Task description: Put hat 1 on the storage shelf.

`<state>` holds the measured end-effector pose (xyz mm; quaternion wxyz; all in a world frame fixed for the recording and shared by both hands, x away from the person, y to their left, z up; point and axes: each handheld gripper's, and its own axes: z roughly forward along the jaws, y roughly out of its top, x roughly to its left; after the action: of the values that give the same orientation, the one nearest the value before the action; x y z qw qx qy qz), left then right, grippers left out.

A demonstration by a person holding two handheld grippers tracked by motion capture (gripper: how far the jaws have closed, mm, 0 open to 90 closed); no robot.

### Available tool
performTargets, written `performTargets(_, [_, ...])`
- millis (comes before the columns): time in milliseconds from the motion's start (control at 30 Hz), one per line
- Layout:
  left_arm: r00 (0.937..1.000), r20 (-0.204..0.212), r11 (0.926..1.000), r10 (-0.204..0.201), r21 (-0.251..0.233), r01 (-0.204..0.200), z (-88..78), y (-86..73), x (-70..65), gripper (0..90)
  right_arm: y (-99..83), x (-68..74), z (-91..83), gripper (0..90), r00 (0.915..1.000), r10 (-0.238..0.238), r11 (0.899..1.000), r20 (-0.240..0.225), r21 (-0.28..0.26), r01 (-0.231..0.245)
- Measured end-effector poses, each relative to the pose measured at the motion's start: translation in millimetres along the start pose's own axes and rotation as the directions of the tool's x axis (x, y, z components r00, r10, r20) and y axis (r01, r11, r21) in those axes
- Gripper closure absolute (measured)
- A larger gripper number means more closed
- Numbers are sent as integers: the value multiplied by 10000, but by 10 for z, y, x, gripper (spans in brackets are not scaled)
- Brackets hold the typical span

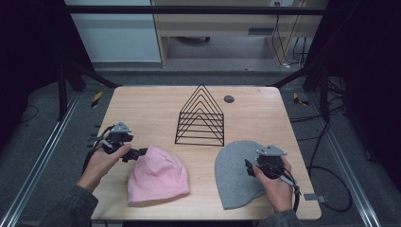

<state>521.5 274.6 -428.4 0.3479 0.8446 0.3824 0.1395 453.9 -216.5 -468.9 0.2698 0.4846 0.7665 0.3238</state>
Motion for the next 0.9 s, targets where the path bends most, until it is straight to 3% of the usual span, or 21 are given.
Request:
performTargets(67, [9994, -146, 9992, 318, 267, -314, 3, 57, -15, 134, -4, -9, 5, 265, 10000, 50, 10000, 56, 20, -50])
performTargets(133, [9998, 1, 9991, 209, 364, -209, 21, 94, -4, 139, -6, -18, 4, 266, 9998, 200, 9998, 13, 42, -200])
performTargets(300, [9993, -357, 9985, 64, 540, -45, 77, 108, 33, 158, -7, -19, -5, 270, 9999, 168, 9998, 18, -45, -168])
performTargets(467, [9998, -108, 9976, -142, 671, 148, 109, 73, 63, 153, -3, -9, 7, 239, 9992, 401, 9991, -71, 116, -400])
performTargets(533, [9999, -144, 9974, -31, 724, 42, 112, 50, 49, 143, -4, -11, 13, 240, 9995, 280, 9996, -162, 83, -279])
performTargets(633, [9998, -30, 9968, -171, 779, 173, 161, -11, 50, 154, -4, -8, 15, 253, 9998, 149, 9999, -113, 78, -149])
performTargets(767, [9992, 7, 9957, -402, 841, 400, 190, -22, 66, 160, -4, -1, 9, 243, 9997, 229, 9997, -76, 96, -228])
performTargets(900, [9992, 81, 9954, -385, 880, 376, 212, -3, 49, 160, 0, 4, 10, 250, 9996, 266, 9996, -73, 84, -265])
